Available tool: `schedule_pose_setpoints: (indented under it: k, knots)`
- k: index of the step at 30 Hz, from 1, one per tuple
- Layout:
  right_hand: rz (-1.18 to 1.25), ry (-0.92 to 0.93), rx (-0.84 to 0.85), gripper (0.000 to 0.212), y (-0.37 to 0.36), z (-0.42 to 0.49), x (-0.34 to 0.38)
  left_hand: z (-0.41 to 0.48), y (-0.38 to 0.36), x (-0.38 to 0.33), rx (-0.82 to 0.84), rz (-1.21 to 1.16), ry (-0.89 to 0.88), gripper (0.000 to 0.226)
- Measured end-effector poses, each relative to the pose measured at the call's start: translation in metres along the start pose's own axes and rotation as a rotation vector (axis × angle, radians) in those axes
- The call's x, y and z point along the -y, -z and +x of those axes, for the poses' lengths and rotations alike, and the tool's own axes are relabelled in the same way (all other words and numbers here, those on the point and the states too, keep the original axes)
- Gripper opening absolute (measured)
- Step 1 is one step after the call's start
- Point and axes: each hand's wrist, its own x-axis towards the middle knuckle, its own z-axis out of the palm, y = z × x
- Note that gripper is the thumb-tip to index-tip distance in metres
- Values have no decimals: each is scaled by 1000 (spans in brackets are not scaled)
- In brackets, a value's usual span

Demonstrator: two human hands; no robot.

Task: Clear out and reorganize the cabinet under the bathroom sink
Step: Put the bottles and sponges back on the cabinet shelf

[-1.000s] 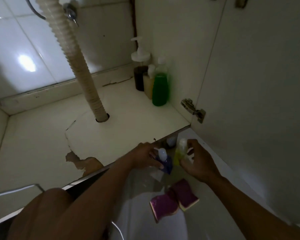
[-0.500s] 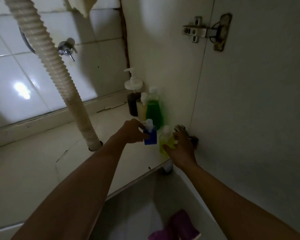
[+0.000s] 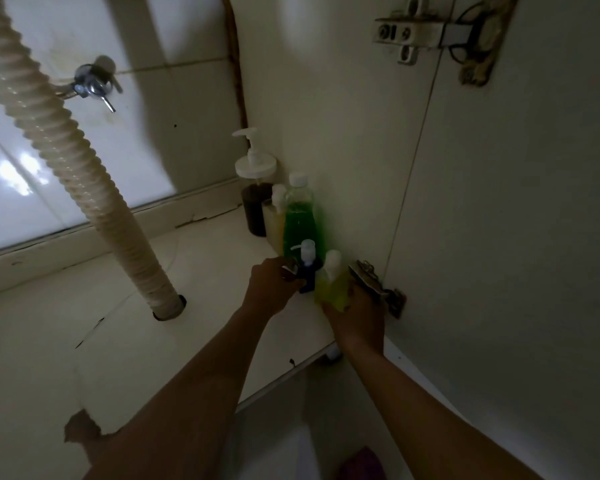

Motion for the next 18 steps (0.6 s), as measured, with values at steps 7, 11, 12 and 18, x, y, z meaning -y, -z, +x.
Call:
schedule_pose_setpoints:
  k: [7,11,12,18]
  knots:
    - [-112,18,-105,55,-15,6,-5,-2,-18,-7,-106,-75,4,28]
    - [-148,41,-169,54,-21,12,-7,1,-24,-7,-130,-75,-6,25]
    - [-149,49,-171,55,-23,12,-9,2,-25,-6,-128,-72,-13,25]
    - [-77,71,-152,63,-31,13,-20,3,-31,-5,-137,-45,11,23]
